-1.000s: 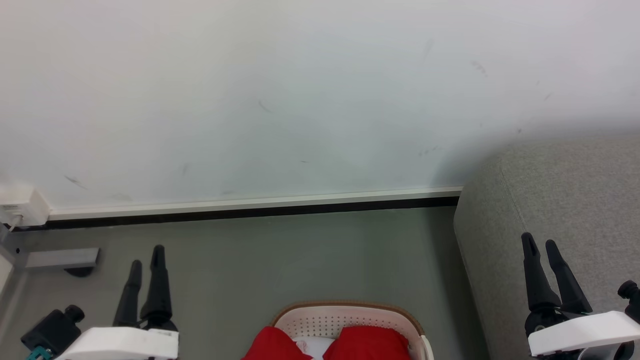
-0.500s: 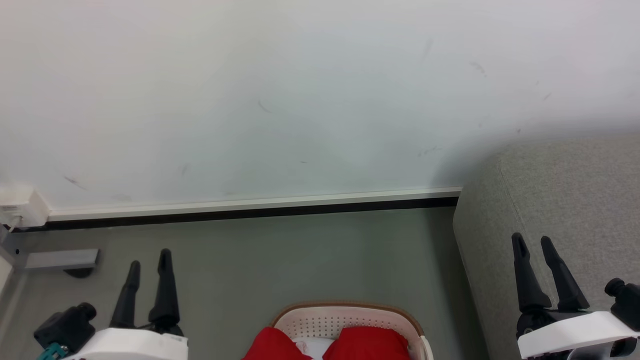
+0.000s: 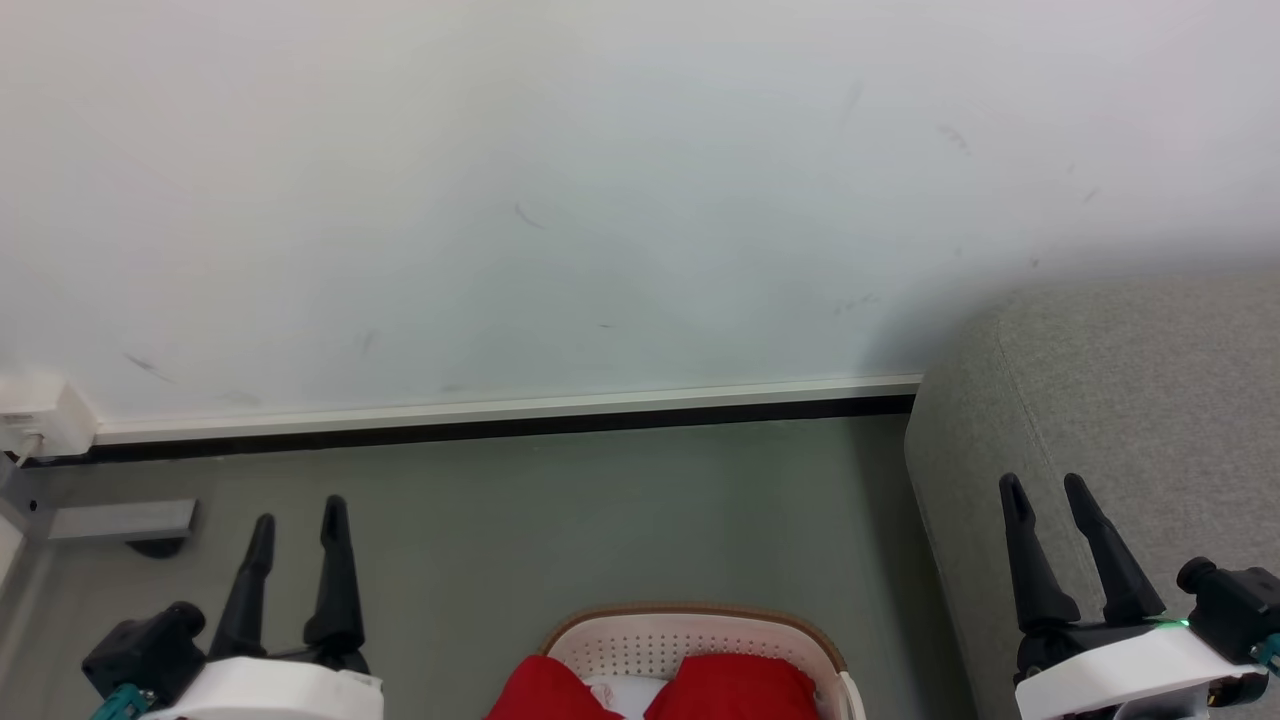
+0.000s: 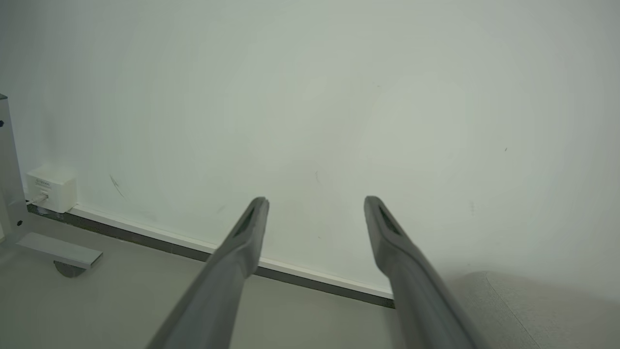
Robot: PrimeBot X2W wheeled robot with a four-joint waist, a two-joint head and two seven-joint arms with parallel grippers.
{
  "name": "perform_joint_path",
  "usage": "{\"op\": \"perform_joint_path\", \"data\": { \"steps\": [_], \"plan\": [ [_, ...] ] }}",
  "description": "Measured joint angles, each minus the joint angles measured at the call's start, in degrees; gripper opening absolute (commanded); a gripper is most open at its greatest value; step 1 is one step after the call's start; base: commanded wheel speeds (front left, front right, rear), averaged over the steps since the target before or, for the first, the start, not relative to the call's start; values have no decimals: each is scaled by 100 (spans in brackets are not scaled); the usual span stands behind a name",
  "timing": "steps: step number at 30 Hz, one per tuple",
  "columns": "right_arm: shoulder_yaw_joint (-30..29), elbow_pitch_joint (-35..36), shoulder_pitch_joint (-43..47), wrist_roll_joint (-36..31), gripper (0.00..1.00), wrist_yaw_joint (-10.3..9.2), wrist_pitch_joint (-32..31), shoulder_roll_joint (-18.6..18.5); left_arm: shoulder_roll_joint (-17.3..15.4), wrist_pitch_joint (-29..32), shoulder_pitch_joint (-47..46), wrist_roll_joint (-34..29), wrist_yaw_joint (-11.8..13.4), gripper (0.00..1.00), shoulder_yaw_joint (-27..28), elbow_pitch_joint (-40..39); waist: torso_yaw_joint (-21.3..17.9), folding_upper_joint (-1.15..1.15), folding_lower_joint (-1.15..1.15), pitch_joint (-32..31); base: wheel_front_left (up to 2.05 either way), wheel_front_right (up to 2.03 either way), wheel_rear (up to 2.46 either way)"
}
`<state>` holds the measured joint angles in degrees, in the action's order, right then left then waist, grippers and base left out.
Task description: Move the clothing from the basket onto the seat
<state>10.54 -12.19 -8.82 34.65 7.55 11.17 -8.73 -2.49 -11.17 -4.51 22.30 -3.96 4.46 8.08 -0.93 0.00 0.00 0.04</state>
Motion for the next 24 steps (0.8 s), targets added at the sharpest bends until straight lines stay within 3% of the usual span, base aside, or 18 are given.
{"op": "perform_joint_path", "data": {
  "steps": [24],
  "plan": [
    [272, -104, -151, -849, 100, 0, 256, -102, -10, -261, 9, -1016, 85, 100, -40, -110, -60, 0, 0, 39, 0, 0, 0]
  ]
}}
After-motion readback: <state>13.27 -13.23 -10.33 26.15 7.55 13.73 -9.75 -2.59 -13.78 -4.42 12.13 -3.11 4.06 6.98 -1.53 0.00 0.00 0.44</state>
